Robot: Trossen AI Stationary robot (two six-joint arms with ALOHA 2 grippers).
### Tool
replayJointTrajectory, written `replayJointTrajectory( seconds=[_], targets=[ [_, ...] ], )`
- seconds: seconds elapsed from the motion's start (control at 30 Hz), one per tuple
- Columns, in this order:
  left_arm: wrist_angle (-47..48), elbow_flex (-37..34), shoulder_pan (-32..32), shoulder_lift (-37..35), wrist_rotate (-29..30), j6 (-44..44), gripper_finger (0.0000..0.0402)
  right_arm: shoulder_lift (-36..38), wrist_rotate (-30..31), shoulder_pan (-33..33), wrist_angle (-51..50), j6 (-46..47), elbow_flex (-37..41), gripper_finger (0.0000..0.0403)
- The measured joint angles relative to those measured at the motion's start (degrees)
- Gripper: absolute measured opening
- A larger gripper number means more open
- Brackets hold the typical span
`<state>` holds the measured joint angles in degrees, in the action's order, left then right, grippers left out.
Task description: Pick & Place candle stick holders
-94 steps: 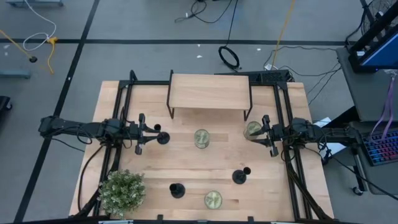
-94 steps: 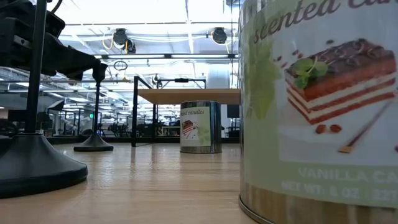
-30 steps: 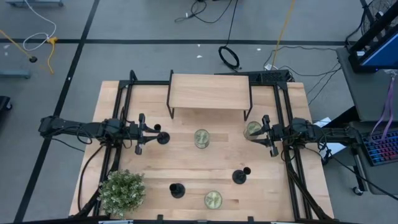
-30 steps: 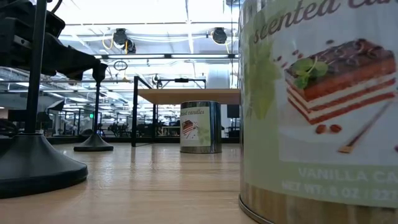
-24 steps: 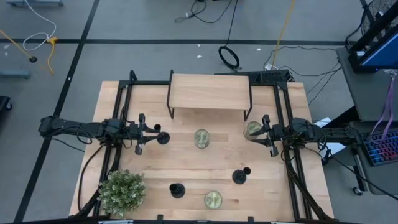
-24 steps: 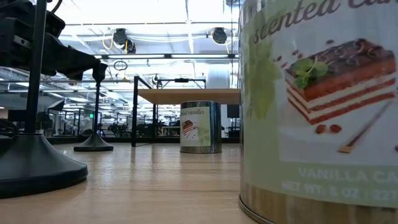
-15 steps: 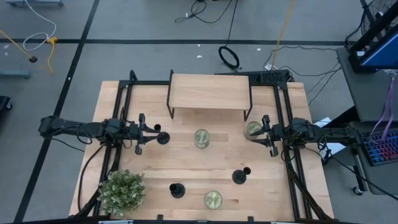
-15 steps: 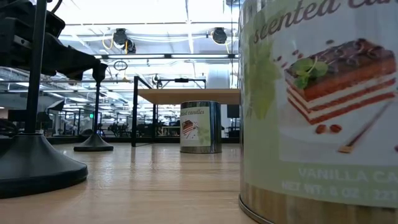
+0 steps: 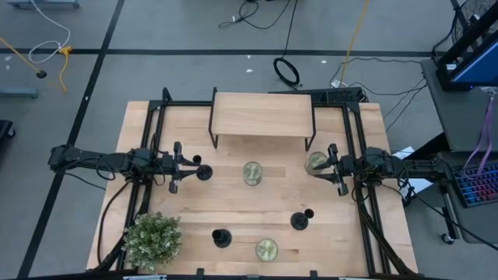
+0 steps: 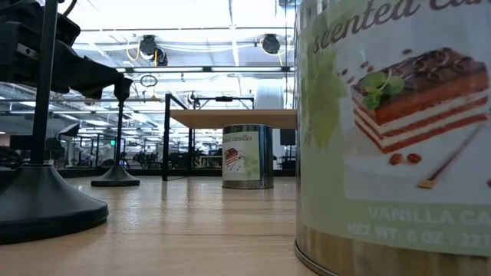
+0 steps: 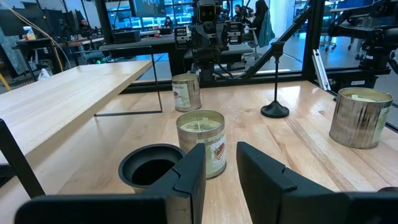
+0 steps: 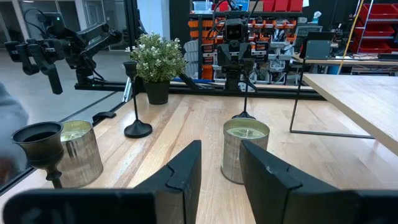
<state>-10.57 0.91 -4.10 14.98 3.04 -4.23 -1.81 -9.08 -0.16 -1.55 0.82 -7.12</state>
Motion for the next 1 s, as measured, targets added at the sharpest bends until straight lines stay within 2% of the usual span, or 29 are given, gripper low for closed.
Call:
replayJointTrajectory(
  seconds=[0.57,0.8,0.93,1.0],
  targets=[
    [0.0,0.0,0.0,0.0,0.0,0.0,0.0097,0.0,0.0,0.0,0.5,0.0,0.0,0.0102],
    [-0.1,0.0,0.0,0.0,0.0,0.0,0.0097,0.0,0.1,0.0,5.6,2.9,0.0,0.0102],
    [-1.8,0.0,0.0,0.0,0.0,0.0,0.0097,0.0,0.7,0.0,9.7,-0.3,0.0,0.0102],
    [-2.2,0.0,0.0,0.0,1.3,-0.6,0.0097,0.0,3.5,0.0,10.9,-2.5,0.0,0.0102]
  ],
)
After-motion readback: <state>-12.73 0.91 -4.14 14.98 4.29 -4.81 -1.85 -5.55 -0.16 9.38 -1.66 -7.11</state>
